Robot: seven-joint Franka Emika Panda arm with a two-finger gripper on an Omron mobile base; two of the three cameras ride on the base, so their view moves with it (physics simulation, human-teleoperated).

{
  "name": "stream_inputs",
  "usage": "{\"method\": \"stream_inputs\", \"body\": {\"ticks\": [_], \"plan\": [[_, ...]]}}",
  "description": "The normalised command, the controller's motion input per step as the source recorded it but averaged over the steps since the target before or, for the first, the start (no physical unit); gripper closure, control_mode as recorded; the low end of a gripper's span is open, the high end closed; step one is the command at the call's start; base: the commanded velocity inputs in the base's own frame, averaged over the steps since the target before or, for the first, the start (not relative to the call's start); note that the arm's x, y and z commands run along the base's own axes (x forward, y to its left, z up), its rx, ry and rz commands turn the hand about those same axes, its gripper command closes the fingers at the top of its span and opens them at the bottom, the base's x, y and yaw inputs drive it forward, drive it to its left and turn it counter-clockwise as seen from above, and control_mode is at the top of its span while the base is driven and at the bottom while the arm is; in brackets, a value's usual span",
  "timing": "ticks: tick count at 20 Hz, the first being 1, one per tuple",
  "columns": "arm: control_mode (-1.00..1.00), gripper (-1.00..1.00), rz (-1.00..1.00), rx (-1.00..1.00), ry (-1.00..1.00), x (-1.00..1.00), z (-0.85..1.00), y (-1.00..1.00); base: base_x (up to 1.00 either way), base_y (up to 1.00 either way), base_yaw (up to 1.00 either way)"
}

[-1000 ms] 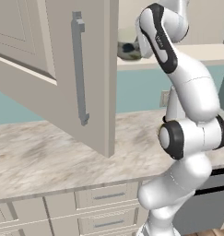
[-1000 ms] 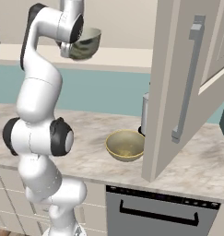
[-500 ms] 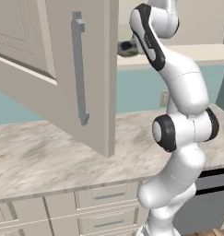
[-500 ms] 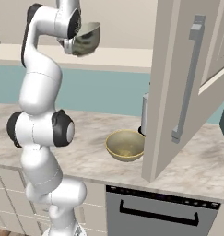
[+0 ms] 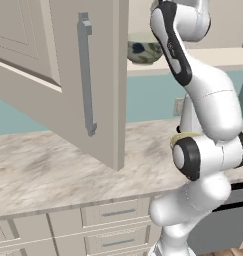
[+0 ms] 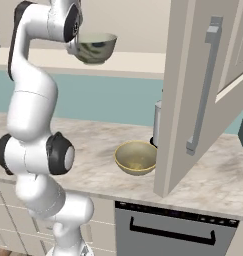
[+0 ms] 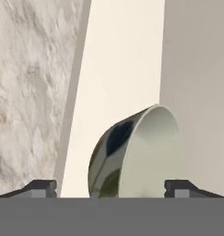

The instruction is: Open the cabinet. Pick the bowls from the counter and place them in the cabinet. Then close the cabinet.

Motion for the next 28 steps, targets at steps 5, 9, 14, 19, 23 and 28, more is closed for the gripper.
{"method": "stream_inputs", "body": {"ticks": [5, 9, 14, 19, 23, 28], "plan": [[-1.00, -1.00, 0.00, -0.01, -0.34, -1.00, 0.05, -0.13, 0.00, 0.00, 0.00], [-1.00, -1.00, -0.06, 0.00, -0.04, -1.00, 0.10, -0.13, 0.00, 0.00, 0.00], [-1.00, -1.00, -0.22, 0.00, 0.18, -1.00, 0.00, -0.10, 0.00, 0.00, 0.00], [-1.00, -1.00, -0.40, 0.14, 0.23, -1.00, 0.35, -0.30, 0.00, 0.00, 0.00], [-1.00, -1.00, -0.52, 0.34, 0.19, -1.00, 0.29, -0.28, 0.00, 0.00, 0.00], [-1.00, -1.00, -0.61, 0.32, 0.13, -1.00, -0.33, -0.03, 0.00, 0.00, 0.00]]}}
